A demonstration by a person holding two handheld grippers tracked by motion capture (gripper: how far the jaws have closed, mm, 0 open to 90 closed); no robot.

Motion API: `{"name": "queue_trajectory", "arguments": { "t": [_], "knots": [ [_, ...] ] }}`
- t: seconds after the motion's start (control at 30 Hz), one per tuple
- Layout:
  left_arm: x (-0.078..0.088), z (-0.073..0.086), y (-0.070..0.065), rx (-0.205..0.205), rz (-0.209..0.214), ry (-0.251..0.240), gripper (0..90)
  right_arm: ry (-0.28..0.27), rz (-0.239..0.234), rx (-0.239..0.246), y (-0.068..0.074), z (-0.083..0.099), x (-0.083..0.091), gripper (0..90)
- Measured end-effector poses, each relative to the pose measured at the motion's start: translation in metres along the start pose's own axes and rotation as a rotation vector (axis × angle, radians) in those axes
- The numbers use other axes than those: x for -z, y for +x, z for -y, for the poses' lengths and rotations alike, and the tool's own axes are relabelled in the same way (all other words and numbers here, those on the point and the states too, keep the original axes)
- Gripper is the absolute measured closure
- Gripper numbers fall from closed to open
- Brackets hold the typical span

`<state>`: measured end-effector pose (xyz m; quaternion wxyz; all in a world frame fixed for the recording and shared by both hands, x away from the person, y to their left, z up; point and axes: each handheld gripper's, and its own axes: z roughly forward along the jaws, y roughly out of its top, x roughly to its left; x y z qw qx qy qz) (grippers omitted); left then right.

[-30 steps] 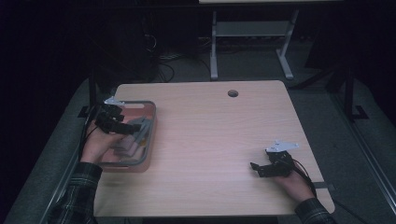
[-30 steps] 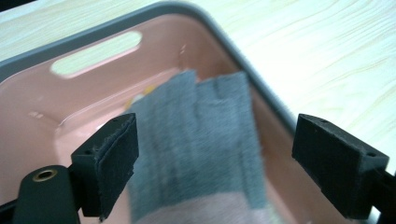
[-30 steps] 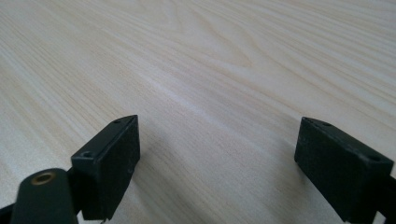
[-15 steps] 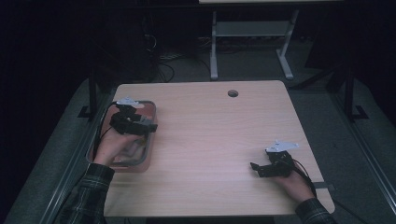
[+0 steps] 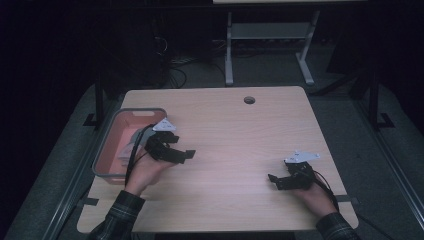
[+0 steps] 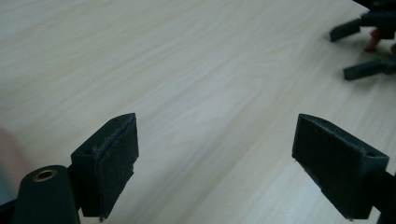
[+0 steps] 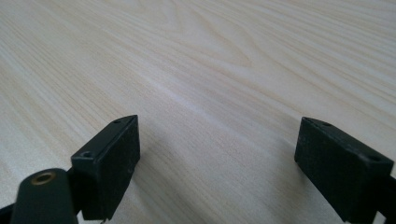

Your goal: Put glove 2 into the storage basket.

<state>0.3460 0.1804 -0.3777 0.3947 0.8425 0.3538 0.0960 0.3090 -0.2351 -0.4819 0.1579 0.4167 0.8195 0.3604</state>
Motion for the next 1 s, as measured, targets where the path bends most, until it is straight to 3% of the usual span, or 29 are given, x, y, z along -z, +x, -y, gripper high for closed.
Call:
{"name": "queue_trajectory", "arguments": {
  "t": [0.23,0.37,0.67,1.0],
  "knots": [
    [-0.022,0.014,-0.033,-0.075,0.035,0.017,14.1,-0.001,0.000,-0.001,0.000,0.000,0.000,13.7],
    [-0.039,0.027,-0.049,-0.112,0.046,0.055,14.1,0.000,0.001,0.002,0.000,0.000,0.000,13.7],
    [-0.066,0.050,-0.059,-0.179,0.028,0.142,14.0,0.001,0.001,0.002,0.000,0.000,0.000,13.7],
    [-0.068,0.055,-0.057,-0.194,0.016,0.145,14.0,0.000,0.001,0.002,0.000,0.000,0.000,13.7]
  ]
}}
